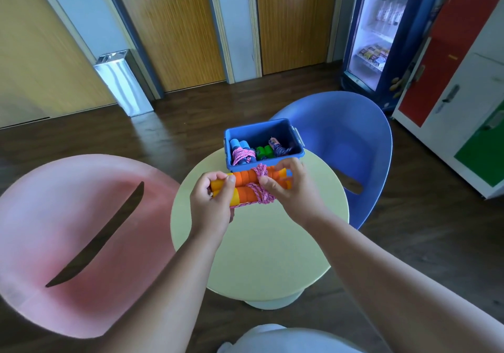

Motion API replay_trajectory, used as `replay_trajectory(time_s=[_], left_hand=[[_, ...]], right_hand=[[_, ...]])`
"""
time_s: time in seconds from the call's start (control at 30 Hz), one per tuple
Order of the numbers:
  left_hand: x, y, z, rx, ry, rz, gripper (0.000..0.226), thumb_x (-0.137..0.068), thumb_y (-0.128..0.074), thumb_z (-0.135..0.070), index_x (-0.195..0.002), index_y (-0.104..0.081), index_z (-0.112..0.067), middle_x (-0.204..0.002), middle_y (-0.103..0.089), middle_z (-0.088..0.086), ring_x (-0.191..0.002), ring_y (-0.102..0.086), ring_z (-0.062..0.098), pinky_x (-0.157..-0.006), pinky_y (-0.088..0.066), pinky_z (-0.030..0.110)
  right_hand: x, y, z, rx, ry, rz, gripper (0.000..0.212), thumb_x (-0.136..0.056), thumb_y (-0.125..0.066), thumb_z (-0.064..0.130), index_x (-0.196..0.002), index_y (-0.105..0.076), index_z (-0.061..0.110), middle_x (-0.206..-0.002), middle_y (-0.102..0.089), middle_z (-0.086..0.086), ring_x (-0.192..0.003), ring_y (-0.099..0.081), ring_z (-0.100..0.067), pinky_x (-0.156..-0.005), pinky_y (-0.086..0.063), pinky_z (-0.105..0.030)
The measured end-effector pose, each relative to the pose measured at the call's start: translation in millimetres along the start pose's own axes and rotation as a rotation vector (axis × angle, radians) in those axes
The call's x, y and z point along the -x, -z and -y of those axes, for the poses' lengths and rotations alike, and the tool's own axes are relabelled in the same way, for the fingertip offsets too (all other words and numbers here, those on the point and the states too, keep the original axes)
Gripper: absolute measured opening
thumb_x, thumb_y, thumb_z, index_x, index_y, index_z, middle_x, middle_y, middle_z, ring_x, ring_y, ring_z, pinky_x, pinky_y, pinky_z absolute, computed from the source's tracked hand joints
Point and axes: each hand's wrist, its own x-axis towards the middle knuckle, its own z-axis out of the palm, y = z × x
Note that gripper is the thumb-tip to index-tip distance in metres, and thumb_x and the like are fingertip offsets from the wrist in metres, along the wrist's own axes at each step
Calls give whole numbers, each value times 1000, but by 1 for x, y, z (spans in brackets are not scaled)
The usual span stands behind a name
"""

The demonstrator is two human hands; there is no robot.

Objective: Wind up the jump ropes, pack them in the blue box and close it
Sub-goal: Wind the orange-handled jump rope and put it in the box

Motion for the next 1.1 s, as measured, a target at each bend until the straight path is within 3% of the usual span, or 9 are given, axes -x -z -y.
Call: replay_trajectory(time_s=[0.07, 0.23, 0.33, 0.47, 0.63, 0.83, 0.97, 1.1], left_hand=[[6, -6, -2, 38, 40, 22, 16, -94, -74, -26, -84, -63, -28, -70, -64, -10, -50, -57, 15, -40, -38, 24], [17, -15, -4, 24, 28, 85, 6, -97, -71, -24, -99, -65, -27, -72, -64, -7, -44, -54, 16, -38, -36, 23], [21, -21, -1, 1, 79, 108, 24, -97, -70, -25, -119, -66, -34, -74, -64, -2, -41, -49, 22, -37, -38, 26], [28, -33, 2, -44, 90, 106, 15, -96, -71, -26, -109, -66, -23, -76, -65, 11, -40, -52, 24, -39, -41, 28], [38, -52, -1, -123, 0, 93, 14, -97, -69, -29, -108, -62, -24, -80, -68, 8, -42, -58, 25, -39, -45, 29], [30, -51, 8, -10, 132, 56, 14, -96, -71, -29, -107, -65, -22, -74, -65, 10, -40, -51, 24, -38, -40, 27], [10, -42, 3, 62, 241, 122, 16, -97, -71, -26, -109, -66, -17, -66, -61, 6, -41, -47, 22, -40, -36, 23], [-14, -39, -6, 127, 418, 270, 12, -100, -65, -30, -106, -64, -20, -67, -61, 4, -47, -50, 19, -45, -41, 22]], right_hand=[[1, 4, -1, -51, -3, 44, 43, -75, -70, 68, -103, -52, 42, -106, -63, -4, -82, -65, -20, -67, -55, -38], [5, 14, -5, 17, 44, -25, 63, -67, -71, 74, -113, -61, 32, -106, -66, 4, -96, -67, -16, -81, -59, -42], [10, 24, -11, 16, 77, -54, 58, -67, -78, 66, -109, -69, 27, -101, -69, 5, -91, -68, -14, -79, -59, -38], [14, 35, -15, -150, -35, -21, 45, -71, -90, 41, -106, -71, 19, -91, -73, 3, -75, -70, -7, -62, -54, -22], [5, 39, -23, -148, -118, -104, 33, -75, -87, 42, -94, -68, 23, -84, -73, 4, -73, -72, -11, -62, -61, -36], [0, 37, -28, 58, -41, -42, 46, -75, -71, 68, -100, -62, 31, -99, -67, 6, -88, -67, -12, -77, -59, -43], [3, 41, -30, 10, 84, 68, 43, -92, -58, 59, -125, -50, 33, -126, -51, 4, -108, -61, -13, -86, -58, -41], [-3, 45, -25, 48, 173, 114, 34, -96, -59, 47, -121, -56, 24, -122, -48, 2, -102, -60, -16, -79, -53, -28]])
